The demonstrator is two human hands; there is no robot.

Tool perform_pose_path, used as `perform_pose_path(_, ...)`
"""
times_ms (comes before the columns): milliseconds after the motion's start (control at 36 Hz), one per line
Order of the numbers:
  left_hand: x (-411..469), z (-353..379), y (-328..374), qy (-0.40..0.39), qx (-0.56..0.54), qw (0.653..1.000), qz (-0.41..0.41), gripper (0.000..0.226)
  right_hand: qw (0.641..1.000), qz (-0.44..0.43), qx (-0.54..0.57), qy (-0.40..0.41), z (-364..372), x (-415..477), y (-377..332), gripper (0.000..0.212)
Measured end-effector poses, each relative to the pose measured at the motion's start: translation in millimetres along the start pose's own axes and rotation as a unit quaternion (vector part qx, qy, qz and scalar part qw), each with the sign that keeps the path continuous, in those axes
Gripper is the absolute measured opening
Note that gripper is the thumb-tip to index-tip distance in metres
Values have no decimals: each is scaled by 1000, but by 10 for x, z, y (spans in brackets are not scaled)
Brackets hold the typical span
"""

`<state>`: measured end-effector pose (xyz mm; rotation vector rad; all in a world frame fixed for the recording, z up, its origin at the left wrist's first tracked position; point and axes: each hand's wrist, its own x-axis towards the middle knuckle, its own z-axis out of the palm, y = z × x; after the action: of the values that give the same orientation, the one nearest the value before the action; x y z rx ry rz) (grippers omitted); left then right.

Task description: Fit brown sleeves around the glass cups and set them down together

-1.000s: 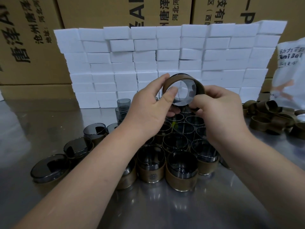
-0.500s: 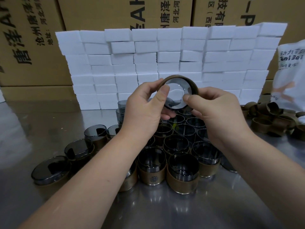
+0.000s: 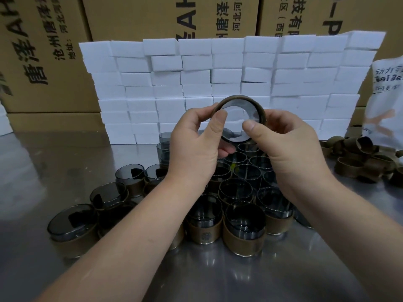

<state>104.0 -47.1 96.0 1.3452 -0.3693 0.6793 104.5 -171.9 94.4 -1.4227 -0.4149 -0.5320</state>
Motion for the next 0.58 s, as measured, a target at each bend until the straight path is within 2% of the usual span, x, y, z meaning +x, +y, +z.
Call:
perform_pose_path(56,3,3,0,6,-5,1000,5,16,1000,22,-14,-9,3,27,2,73)
perform_pose_path(111,9,3,-6,9,-15,1000,6,21,998,44,-28,-31,15,25,-13,90)
perform_pose_path(139,5,9,-11,7,-17,1000,8,22,997,50,-29,-46,21,11,-25,88)
perform_pose_path(222,-27,39,-32,-6,-6,1000,22,18,995,58,-10,-80,10,-1,-2,48)
perform_pose_path(250,-38,46,-35,-7,-2,1000,21,19,994,67,10,-85,9,1,6,42)
perform_pose_path(417,-51,31,-50,-27,31,999,32,26,991,83,78,-74,26,6,10,59)
perform_pose_path(528,-36,37,-17,-24,43,999,14,52,993,85,47,-70,6,5,37,87)
perform_pose_path(583,-8,25,26,-27,49,998,-17,67,993,74,11,-86,14,-7,19,86)
